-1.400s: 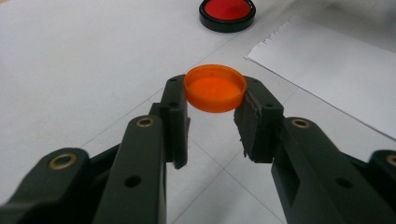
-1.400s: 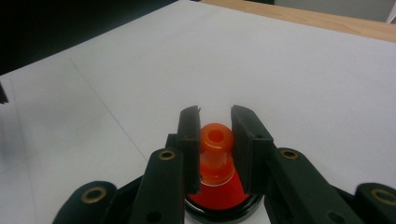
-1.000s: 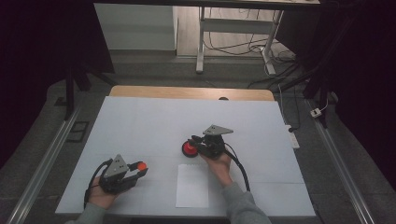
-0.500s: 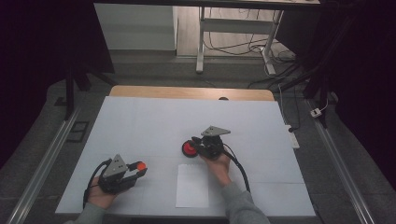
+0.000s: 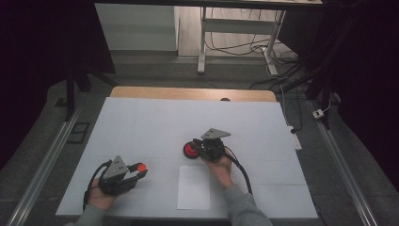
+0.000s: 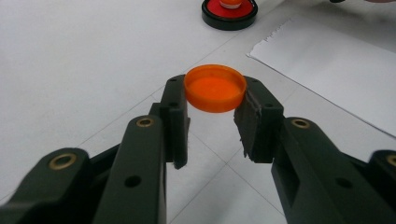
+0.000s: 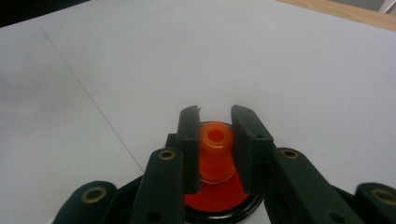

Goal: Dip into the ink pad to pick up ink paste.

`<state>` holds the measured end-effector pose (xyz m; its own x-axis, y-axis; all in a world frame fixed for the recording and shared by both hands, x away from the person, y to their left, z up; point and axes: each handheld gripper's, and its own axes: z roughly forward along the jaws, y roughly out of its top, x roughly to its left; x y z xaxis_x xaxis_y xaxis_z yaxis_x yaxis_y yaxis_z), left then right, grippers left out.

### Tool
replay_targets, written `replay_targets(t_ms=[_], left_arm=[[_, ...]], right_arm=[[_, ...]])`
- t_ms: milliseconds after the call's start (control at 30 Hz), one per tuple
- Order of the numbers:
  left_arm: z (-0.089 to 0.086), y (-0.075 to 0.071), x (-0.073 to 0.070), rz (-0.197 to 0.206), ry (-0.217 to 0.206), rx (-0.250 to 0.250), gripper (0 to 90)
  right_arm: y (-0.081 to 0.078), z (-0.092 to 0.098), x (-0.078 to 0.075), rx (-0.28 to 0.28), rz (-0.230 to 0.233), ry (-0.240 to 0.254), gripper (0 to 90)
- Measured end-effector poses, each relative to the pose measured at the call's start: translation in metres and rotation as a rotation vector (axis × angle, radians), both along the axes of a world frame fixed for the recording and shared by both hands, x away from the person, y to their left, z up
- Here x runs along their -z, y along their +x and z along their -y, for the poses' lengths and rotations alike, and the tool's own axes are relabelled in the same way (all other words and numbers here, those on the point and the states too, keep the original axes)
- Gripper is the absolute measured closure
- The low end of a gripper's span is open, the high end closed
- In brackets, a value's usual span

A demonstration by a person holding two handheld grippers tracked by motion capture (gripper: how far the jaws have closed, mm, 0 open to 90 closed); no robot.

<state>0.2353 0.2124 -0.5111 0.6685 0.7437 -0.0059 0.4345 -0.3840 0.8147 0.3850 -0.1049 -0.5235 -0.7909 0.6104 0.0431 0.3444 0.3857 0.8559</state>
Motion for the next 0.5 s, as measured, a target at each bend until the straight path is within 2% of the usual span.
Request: replay_targets(t_ms=[100, 500], left_arm=[[0.0, -0.0002, -0.0002, 0.001, 0.001, -0.001, 65.5], [0.0002, -0.0008, -0.0003, 0.002, 0.004, 0.002, 65.5]], right_arm=[[-0.0009, -0.0009, -0.0002, 0.0, 0.013, -0.018, 73.5], [-0.0021, -0.002, 0.0012, 0.002, 0.024, -0.022, 73.8]])
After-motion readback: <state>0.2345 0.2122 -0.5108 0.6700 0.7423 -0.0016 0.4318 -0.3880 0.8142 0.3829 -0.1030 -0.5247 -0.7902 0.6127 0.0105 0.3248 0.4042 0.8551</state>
